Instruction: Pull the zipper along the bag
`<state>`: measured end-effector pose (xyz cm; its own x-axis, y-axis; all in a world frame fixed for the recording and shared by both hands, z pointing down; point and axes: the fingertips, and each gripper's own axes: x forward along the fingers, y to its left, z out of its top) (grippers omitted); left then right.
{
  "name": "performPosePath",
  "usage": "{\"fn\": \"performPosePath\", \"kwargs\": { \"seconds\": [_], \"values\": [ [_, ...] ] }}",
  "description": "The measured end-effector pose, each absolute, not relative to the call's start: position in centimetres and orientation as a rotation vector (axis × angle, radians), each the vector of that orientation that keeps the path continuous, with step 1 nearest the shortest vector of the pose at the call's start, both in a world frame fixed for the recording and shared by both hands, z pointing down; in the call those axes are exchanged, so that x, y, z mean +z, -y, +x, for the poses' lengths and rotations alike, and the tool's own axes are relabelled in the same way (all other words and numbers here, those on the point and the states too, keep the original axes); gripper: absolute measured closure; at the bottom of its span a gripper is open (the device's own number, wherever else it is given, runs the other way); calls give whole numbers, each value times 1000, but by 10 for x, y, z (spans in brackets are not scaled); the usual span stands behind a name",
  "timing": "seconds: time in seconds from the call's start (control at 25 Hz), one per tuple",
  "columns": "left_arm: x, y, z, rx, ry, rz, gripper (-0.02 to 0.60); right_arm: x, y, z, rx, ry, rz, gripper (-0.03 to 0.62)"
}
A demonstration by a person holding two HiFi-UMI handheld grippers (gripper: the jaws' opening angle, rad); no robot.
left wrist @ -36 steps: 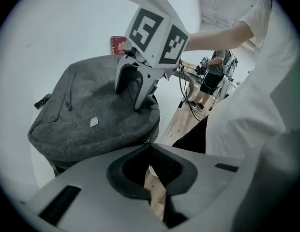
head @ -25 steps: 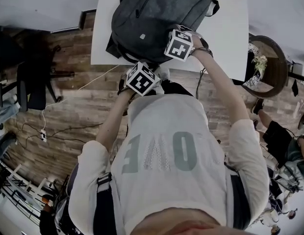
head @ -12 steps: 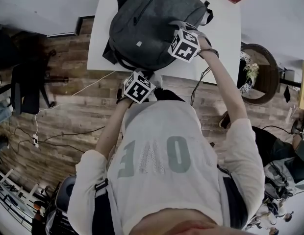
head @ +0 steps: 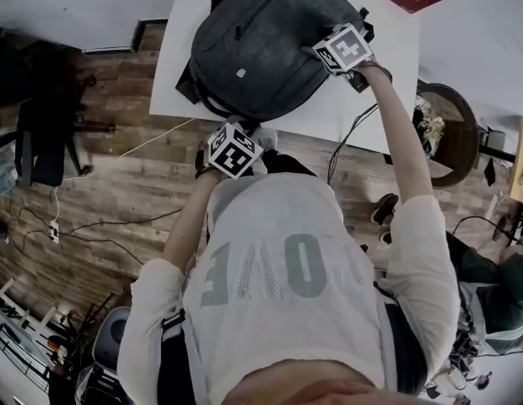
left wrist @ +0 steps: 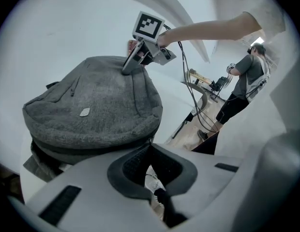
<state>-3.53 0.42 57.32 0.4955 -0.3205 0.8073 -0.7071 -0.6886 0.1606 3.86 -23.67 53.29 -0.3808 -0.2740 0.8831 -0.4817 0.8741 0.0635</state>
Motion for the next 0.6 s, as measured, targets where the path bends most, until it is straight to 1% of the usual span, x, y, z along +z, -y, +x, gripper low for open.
{"fn": "performPosePath", "kwargs": {
  "seconds": [0.2, 0.4, 0.6],
  "values": [
    [579, 7, -81, 1118, 945, 2212, 552, 536, 212, 55, 356, 1959, 550, 286],
    [581, 33, -128, 1257, 1001, 2211, 552, 540, 169, 73, 402, 1895, 473, 287],
    [584, 71, -160, 1336, 1061, 2205, 554, 541, 131, 74, 445, 1882, 377, 287]
  ]
}}
